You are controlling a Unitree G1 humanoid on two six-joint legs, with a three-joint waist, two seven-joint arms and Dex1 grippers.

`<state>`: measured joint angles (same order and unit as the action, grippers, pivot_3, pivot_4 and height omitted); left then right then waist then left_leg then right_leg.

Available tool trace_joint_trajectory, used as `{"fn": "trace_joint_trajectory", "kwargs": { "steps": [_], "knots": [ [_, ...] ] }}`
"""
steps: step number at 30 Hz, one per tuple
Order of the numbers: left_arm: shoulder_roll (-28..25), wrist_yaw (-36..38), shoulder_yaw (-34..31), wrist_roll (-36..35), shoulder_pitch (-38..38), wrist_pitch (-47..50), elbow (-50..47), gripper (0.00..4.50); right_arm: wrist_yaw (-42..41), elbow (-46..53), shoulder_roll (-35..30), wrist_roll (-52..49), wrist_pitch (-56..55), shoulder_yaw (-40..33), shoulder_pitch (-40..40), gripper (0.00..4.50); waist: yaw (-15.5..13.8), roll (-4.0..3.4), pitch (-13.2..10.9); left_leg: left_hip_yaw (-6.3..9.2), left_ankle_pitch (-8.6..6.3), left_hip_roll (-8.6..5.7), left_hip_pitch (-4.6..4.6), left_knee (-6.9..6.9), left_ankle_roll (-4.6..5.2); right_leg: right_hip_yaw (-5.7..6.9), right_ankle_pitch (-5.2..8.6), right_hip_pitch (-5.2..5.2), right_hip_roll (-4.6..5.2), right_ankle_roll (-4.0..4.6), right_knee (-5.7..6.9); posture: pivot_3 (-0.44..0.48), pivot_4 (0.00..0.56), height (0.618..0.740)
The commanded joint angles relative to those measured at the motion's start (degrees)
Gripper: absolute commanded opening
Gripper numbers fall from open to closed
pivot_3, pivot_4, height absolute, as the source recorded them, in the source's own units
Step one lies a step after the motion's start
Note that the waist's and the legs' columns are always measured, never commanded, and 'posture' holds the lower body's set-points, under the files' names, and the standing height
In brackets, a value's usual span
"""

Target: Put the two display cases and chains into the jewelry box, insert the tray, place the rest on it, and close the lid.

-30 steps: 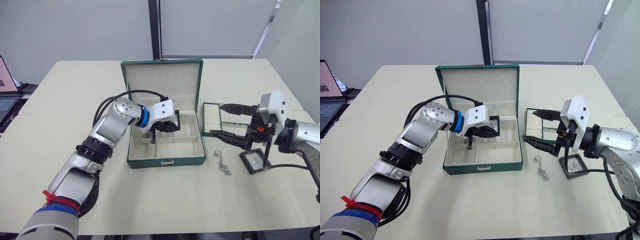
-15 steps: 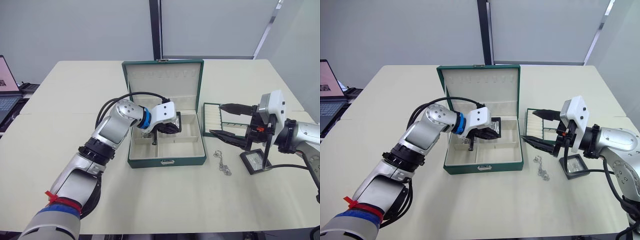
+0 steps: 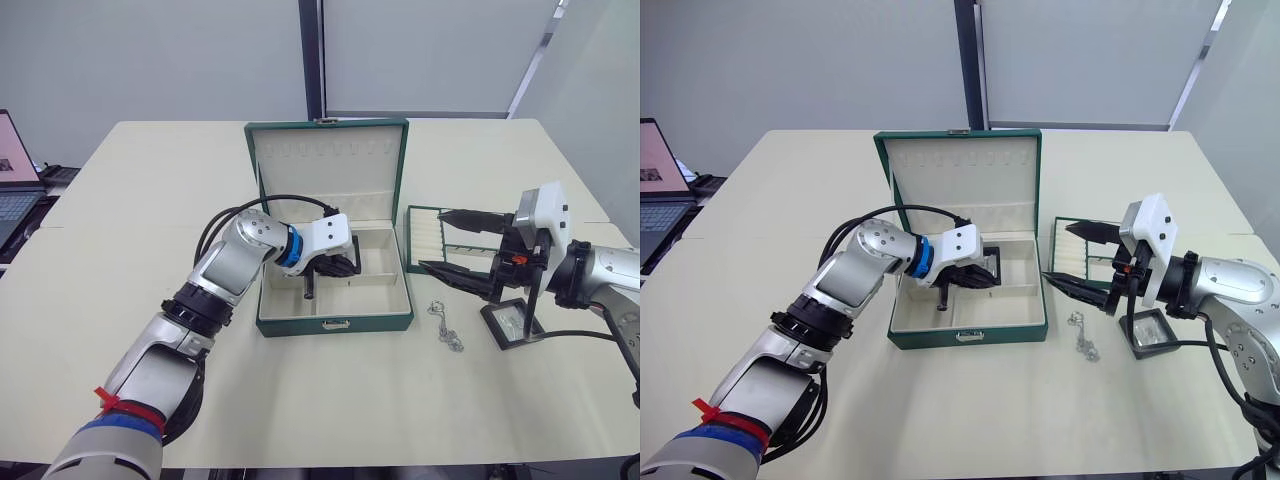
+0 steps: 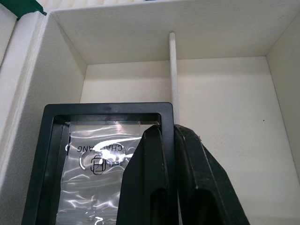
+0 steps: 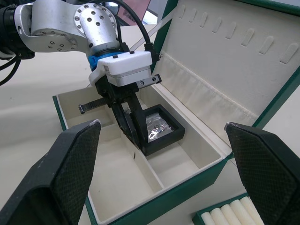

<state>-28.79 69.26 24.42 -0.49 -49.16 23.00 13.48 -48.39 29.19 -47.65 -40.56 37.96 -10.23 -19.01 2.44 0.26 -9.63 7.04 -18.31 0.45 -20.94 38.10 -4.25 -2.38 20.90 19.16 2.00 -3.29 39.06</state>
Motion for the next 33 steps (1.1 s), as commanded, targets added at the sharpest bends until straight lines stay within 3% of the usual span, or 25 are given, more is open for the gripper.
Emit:
{"fn": "trace_joint_trajectory", "kwargs": {
  "steps": [1, 3, 18, 25, 33],
  "knots": [
    [0.5, 0.1, -0.2, 0.3, -0.5, -0.6, 0.1, 0.01, 0.3, 2.3, -0.6, -0.8, -0.7, -2.1, -0.3, 4.50, 0.0, 0.00, 0.0, 0.00, 0.00, 0.00, 0.00, 0.00, 0.00, 0.00, 0.00, 0.00, 0.00, 0.00, 0.00, 0.000, 0.150, 0.740],
    [0.7, -0.2, -0.6, 0.4, -0.9, -0.7, 0.3, 0.01, 0.3, 2.3, -0.6, -0.8, -0.7, -2.0, -0.3, 4.50, -0.1, 0.00, 0.0, -0.01, 0.00, 0.00, 0.00, 0.00, 0.00, 0.00, 0.00, 0.00, 0.00, 0.00, 0.00, 0.000, 0.150, 0.740],
    [1.4, 1.7, -4.2, -7.0, -3.1, 10.2, -8.0, 4.47, -0.2, 1.6, -0.4, -0.8, -1.1, -1.5, -1.0, 4.50, -0.2, 0.00, 0.0, -0.01, 0.00, 0.00, -0.01, 0.00, 0.00, 0.00, 0.00, 0.01, 0.00, 0.00, 0.00, 0.000, 0.150, 0.740],
    [-4.3, 6.8, -12.9, -20.7, 1.4, 21.3, -20.4, 4.47, -1.3, 0.2, -1.0, -2.1, -0.6, -3.2, -0.7, 4.50, 0.2, 0.00, 0.0, 0.00, 0.00, 0.03, 0.00, 0.00, 0.00, -0.01, 0.00, 0.01, -0.02, 0.00, 0.01, 0.000, 0.150, 0.740],
    [-12.1, -3.6, -33.9, -32.3, 12.4, 31.8, -31.7, 4.47, -4.2, -6.2, -1.8, -1.8, -1.8, -7.4, 2.9, 4.50, 0.4, 0.00, 0.0, 0.01, 0.00, 0.05, 0.01, 0.00, 0.00, -0.01, 0.00, -0.01, 0.00, 0.00, -0.01, 0.000, 0.150, 0.740]
  ]
}}
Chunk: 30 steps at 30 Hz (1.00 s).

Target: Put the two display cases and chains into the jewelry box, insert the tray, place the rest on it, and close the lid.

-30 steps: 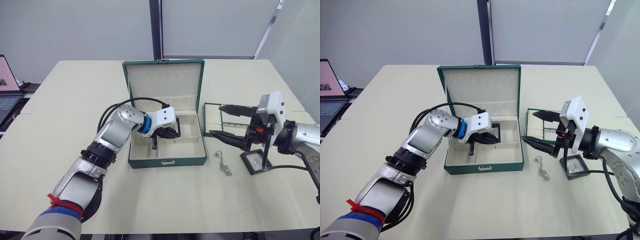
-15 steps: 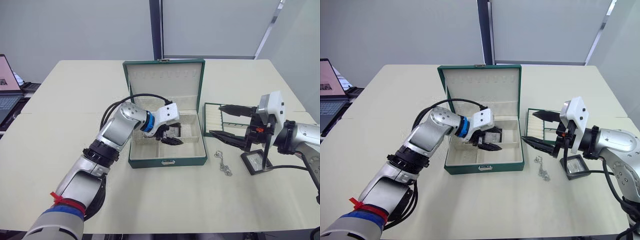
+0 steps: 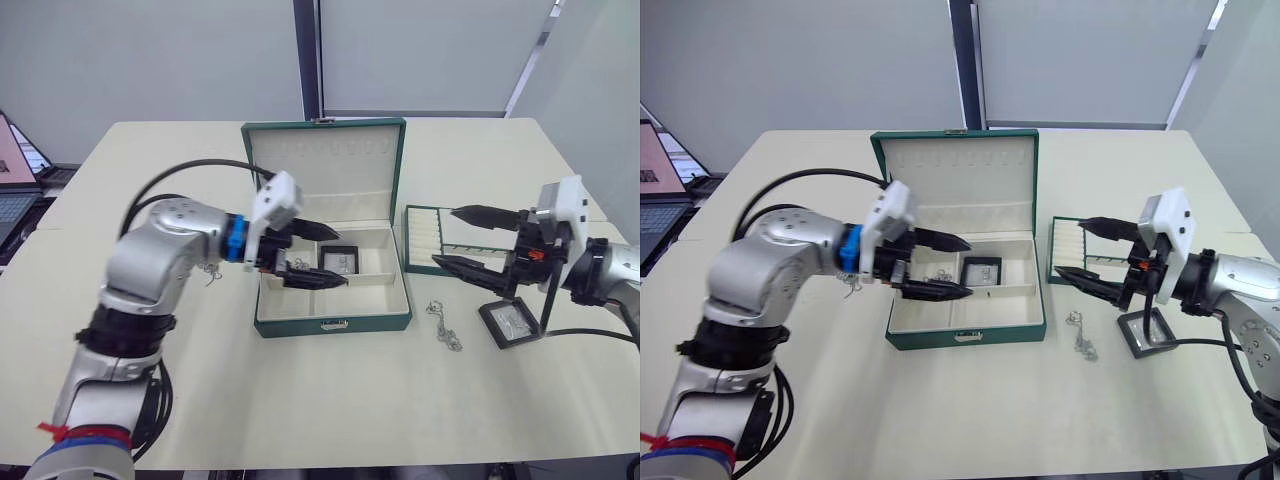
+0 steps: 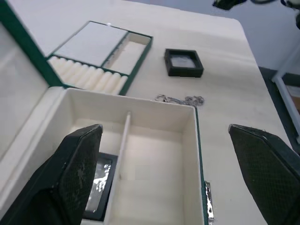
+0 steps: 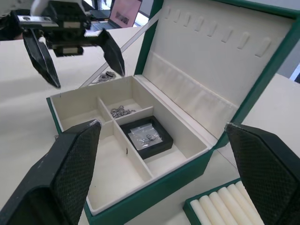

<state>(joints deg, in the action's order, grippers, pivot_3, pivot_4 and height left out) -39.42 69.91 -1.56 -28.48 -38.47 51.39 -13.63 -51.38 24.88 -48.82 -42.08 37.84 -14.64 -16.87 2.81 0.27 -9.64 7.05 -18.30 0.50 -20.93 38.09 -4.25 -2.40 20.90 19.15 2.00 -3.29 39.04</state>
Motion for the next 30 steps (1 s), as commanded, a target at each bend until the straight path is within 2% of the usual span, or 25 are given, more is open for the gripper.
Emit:
{"fn": "trace_joint_trajectory", "kwargs": {
  "steps": [1, 8, 11, 15, 17, 21, 24, 30],
  "knots": [
    [-2.1, -6.0, -10.5, -5.4, 3.1, 4.6, -5.9, 4.47, -1.7, -3.3, -0.8, 0.5, -2.4, -3.6, 1.6, 4.50, 0.0, 0.00, 0.0, -0.01, 0.00, 0.00, 0.00, 0.00, 0.00, -0.01, 0.00, 0.00, 0.00, 0.00, 0.00, 0.000, 0.150, 0.740],
    [-5.2, -17.2, -31.1, -9.9, 17.7, 10.4, -13.2, 4.47, 0.1, -15.1, 0.5, 4.9, -8.2, -10.4, 7.0, 4.50, -0.5, 0.00, 0.0, -0.11, 0.00, 0.04, 0.02, -0.01, 0.00, -0.07, 0.00, 0.02, 0.02, 0.00, -0.02, 0.000, 0.150, 0.740],
    [-2.6, -23.0, -38.8, -11.4, 23.3, 11.3, -16.1, 4.47, 2.5, -19.0, 2.1, 7.5, -11.5, -12.1, 8.6, 4.50, -0.7, 0.00, 0.0, -0.12, 0.00, 0.07, 0.02, -0.01, 0.00, -0.08, 0.00, 0.03, 0.03, 0.00, -0.02, 0.000, 0.150, 0.740],
    [4.1, -33.1, -46.8, -7.8, 31.6, 6.5, -18.7, 4.47, 8.9, -22.8, 6.8, 10.6, -16.4, -14.2, 8.9, 4.50, -0.8, -0.04, 0.1, -0.22, 0.00, 0.11, 0.10, -0.03, -0.01, -0.14, 0.00, -0.01, 0.04, 0.00, -0.02, 0.000, 0.150, 0.740],
    [6.4, -35.7, -47.7, -5.8, 35.3, 2.8, -18.2, 4.47, 11.7, -24.7, 9.2, 12.6, -19.9, -14.3, 8.5, 4.50, -0.9, -0.03, 0.1, -0.25, 0.00, 0.13, 0.09, -0.03, -0.01, -0.15, 0.00, 0.01, 0.04, 0.00, -0.03, 0.000, 0.150, 0.740],
    [10.5, -41.8, -45.4, 2.9, 41.1, -10.2, -12.8, 4.47, 16.0, -29.9, 13.3, 17.7, -28.0, -12.8, 7.7, 4.50, -1.0, -0.05, 0.1, -0.35, 0.01, 0.12, 0.13, -0.04, -0.02, -0.22, 0.00, 0.01, 0.05, 0.00, -0.03, 0.000, 0.150, 0.740],
    [14.0, -47.4, -45.0, 6.7, 41.5, -16.7, -8.6, 4.47, 19.0, -32.7, 15.4, 19.5, -31.6, -13.1, 7.0, 4.50, -1.1, -0.04, 0.1, -0.40, 0.01, 0.12, 0.13, -0.04, -0.02, -0.23, 0.00, 0.02, 0.07, 0.00, -0.03, 0.000, 0.150, 0.740],
    [19.2, -57.4, -42.9, 11.9, 42.0, -23.5, -4.6, 4.47, 27.4, -35.3, 19.9, 22.9, -37.9, -14.9, 9.0, 4.50, -1.1, -0.02, 0.2, -0.48, 0.00, 0.12, 0.13, -0.04, -0.02, -0.23, 0.00, 0.03, 0.14, -0.01, -0.01, 0.000, 0.150, 0.740]
  ]
}}
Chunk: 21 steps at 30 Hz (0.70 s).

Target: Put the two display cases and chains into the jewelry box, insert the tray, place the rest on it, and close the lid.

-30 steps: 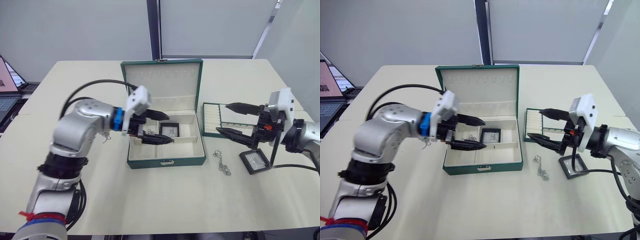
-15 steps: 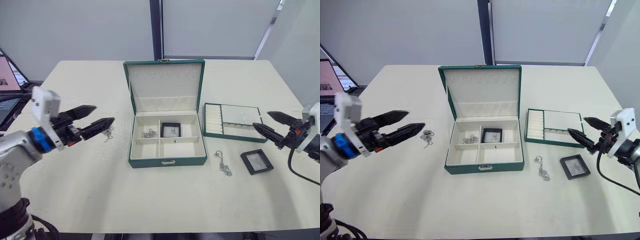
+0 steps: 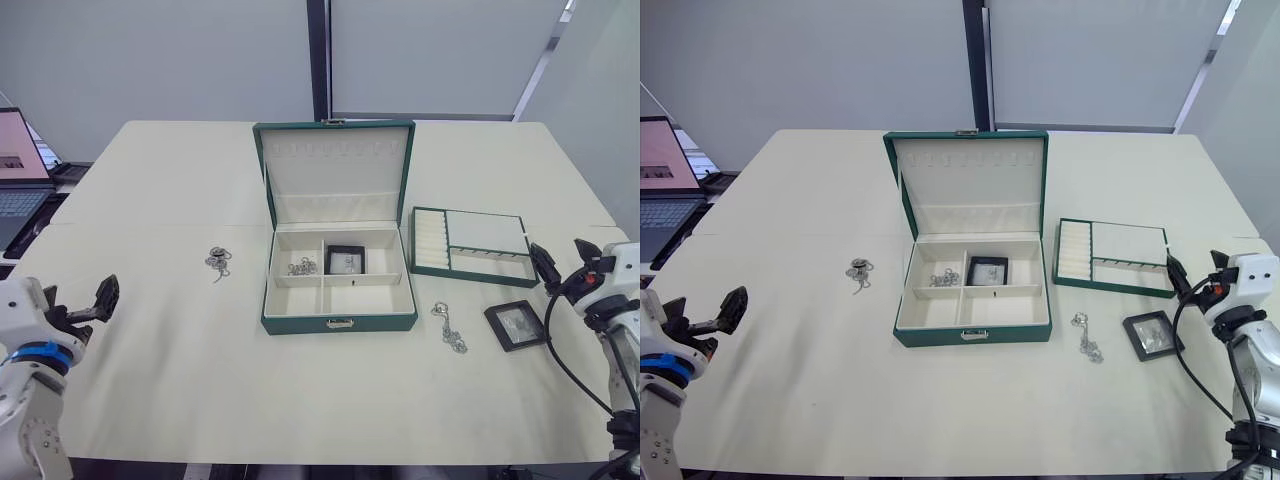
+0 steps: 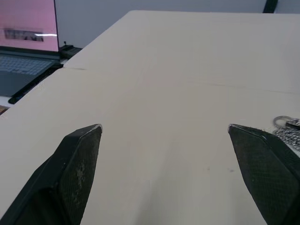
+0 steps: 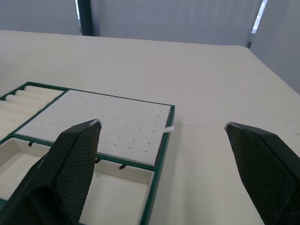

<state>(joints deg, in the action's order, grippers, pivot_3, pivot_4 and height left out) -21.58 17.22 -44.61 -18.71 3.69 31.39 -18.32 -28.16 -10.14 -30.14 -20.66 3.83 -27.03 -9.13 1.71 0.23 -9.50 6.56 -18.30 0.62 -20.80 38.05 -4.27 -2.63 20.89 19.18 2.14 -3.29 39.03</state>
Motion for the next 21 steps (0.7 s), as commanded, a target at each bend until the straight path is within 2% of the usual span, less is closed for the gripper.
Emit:
{"fn": "trace_joint_trajectory", "kwargs": {
  "steps": [1, 5, 13, 18, 21],
  "knots": [
    [1.9, -5.9, 0.3, 2.5, -0.1, -4.1, 0.3, 4.47, 5.4, -0.8, 1.7, 1.9, -4.8, -2.8, 1.6, 4.50, 0.0, 0.03, 0.0, -0.01, 0.00, 0.01, 0.00, 0.00, 0.00, 0.00, 0.00, 0.00, 0.00, 0.00, 0.01, 0.000, 0.150, 0.740],
    [3.3, -8.7, 2.9, 4.2, 0.4, -6.3, 2.5, 4.47, 7.4, -2.9, 3.0, 2.5, -7.2, -2.5, 2.1, 4.50, 0.1, 0.02, 0.1, -0.11, 0.00, 0.01, 0.00, -0.02, 0.00, -0.04, 0.00, 0.02, 0.03, 0.00, 0.01, 0.000, 0.150, 0.740],
    [3.3, -9.7, 5.4, 2.9, 0.1, -9.2, 3.7, 4.47, 6.2, -3.4, 1.8, 2.5, -8.9, -1.6, 1.8, 4.50, 0.1, -0.02, 0.1, -0.12, 0.00, 0.03, 0.02, -0.03, 0.00, -0.02, 0.00, 0.03, 0.01, 0.00, 0.03, 0.000, 0.150, 0.740],
    [4.1, -12.3, 6.7, 3.1, 0.7, -8.3, -0.4, 4.47, 0.9, 7.5, -1.7, 0.3, -3.9, 2.8, -0.9, 4.50, 0.3, -0.06, 0.1, -0.17, 0.00, 0.04, 0.02, -0.05, 0.00, -0.06, 0.00, 0.06, 0.02, 0.00, 0.02, 0.000, 0.150, 0.740],
    [7.3, -14.5, 10.4, 3.3, 1.4, -6.6, -4.3, 4.47, -6.6, 15.7, -5.9, -6.0, 5.8, 8.7, -8.0, 4.50, 0.6, -0.11, 0.1, -0.22, 0.00, 0.07, 0.02, -0.04, 0.00, -0.09, 0.00, 0.06, 0.01, 0.00, 0.01, 0.000, 0.150, 0.740]
  ]
}}
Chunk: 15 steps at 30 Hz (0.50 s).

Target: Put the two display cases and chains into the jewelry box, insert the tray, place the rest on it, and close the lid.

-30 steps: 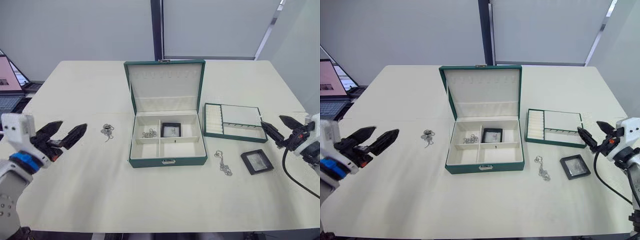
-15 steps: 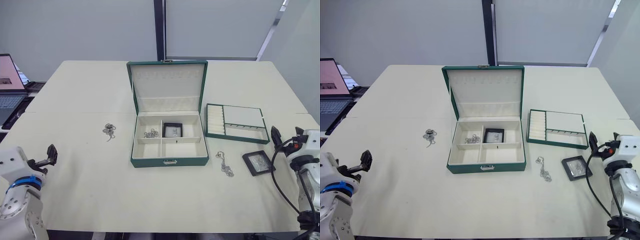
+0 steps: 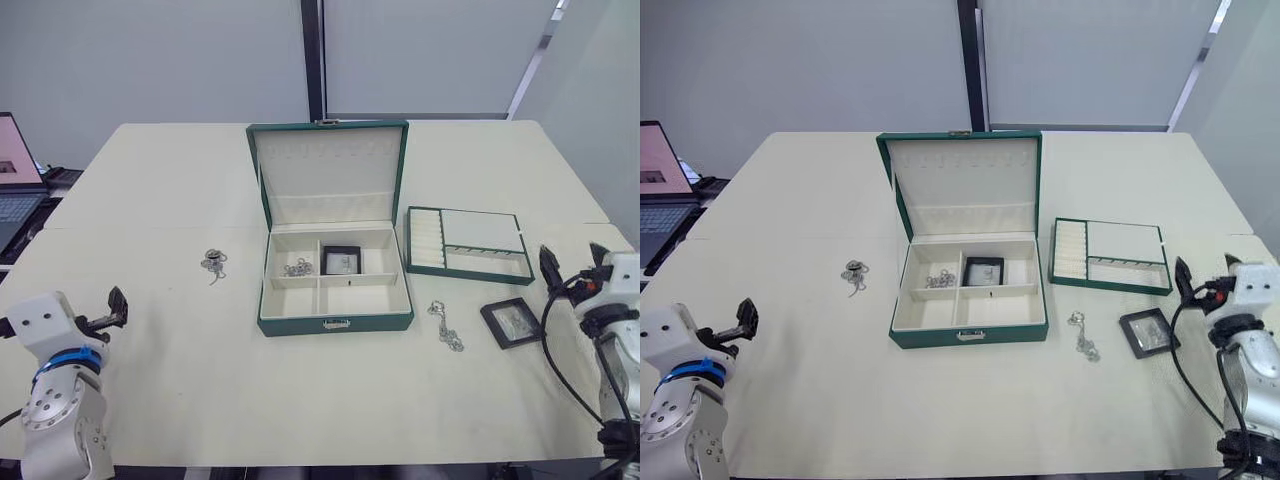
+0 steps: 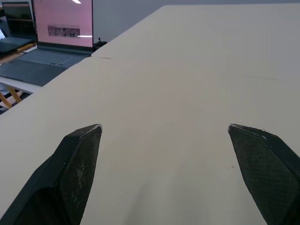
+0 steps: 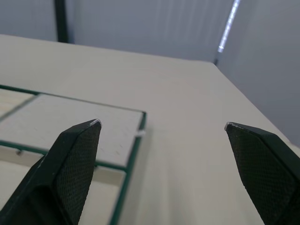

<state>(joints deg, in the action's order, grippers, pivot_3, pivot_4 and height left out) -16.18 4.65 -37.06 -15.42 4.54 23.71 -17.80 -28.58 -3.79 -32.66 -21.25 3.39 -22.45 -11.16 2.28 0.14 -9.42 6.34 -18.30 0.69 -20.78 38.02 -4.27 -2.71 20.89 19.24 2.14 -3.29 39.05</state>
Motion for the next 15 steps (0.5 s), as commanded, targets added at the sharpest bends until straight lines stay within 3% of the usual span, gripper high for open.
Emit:
{"fn": "trace_joint_trajectory", "kwargs": {
  "steps": [1, 9, 15],
  "knots": [
    [2.9, -2.5, 4.6, 0.2, 0.4, 1.7, -5.8, 4.47, -8.2, 11.0, -4.4, -6.9, 8.9, 6.0, -8.7, 4.50, 0.0, -0.01, 0.0, 0.03, 0.00, 0.00, 0.00, 0.01, 0.00, 0.02, 0.00, -0.03, 0.00, 0.00, 0.00, 0.000, 0.150, 0.740],
    [8.5, -7.7, 17.0, 3.7, -6.1, 4.1, -7.7, 4.47, -24.7, 16.9, -6.4, -14.5, 22.8, 20.9, -23.0, 4.50, -1.5, 0.36, 0.1, 0.14, 0.00, -0.05, -0.14, 0.06, 0.00, 0.30, -0.03, -0.11, 0.08, -0.04, -0.06, 0.000, 0.150, 0.740],
    [5.5, -6.2, 22.9, 7.7, -10.7, 4.1, -2.4, 4.47, -29.0, 15.7, -3.8, -14.2, 26.0, 26.4, -27.7, 4.50, -1.7, 0.36, 0.1, 0.05, 0.00, -0.08, -0.12, 0.07, 0.00, 0.24, -0.05, -0.06, 0.12, -0.07, -0.07, 0.000, 0.150, 0.740]
  ]
}}
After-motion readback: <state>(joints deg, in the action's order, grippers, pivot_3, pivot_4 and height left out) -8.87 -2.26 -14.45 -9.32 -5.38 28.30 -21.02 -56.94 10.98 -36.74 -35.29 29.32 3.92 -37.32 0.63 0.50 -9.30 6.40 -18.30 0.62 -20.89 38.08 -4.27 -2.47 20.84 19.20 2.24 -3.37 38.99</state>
